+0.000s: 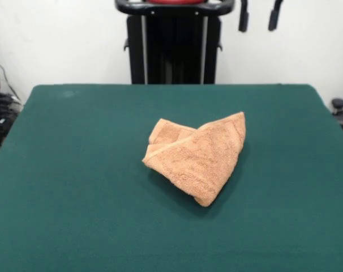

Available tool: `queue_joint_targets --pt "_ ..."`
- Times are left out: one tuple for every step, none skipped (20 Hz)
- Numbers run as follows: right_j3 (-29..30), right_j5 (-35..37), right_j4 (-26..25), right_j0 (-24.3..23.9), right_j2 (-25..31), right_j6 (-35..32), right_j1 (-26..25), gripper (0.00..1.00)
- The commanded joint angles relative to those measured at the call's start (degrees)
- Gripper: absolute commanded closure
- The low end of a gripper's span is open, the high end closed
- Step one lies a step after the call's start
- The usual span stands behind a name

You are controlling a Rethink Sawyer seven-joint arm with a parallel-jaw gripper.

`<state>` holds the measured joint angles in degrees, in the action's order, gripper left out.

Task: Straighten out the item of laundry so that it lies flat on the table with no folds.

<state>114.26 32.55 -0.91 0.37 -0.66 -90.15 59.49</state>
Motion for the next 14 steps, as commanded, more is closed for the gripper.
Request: queue_joint_targets --pt "-11.5 3.1 -1.7 1.4 0.2 -11.6 -12.8 0.0" --pt "-12.5 3.1 -1.4 1.5 0.2 -11.8 -13.7 0.0" --pt "-11.4 1.8 -1.0 1.7 0.5 -11.9 -14.4 0.0" --pt "-12.1 1.7 -0.8 1.8 0.4 -12.0 -15.0 0.0" --pt "-13.6 1.9 -0.6 1.3 0.5 -11.6 -16.3 0.0" --pt "-14.3 2.2 -0.1 1.1 0.7 -11.6 -17.1 0.0" --pt "-15.4 2.2 -0.1 0.9 0.6 -11.3 -18.0 0.0" --pt "-16.3 2.1 0.0 0.9 0.4 -11.5 -18.7 0.0" --pt "-17.1 1.6 0.0 0.7 0.3 -11.4 -19.7 0.0" --pt "-17.7 1.6 0.2 0.5 0.3 -11.4 -20.3 0.0" --pt "-18.9 1.1 0.3 0.3 0.3 -11.3 -21.7 0.0" --pt "-19.4 1.0 0.4 0.1 0.1 -11.3 -22.2 0.0" --pt "-20.2 1.1 0.4 -0.1 0.1 -11.2 -22.7 0.0" --pt "-20.5 1.1 0.5 -0.4 0.1 -10.9 -23.0 0.0"
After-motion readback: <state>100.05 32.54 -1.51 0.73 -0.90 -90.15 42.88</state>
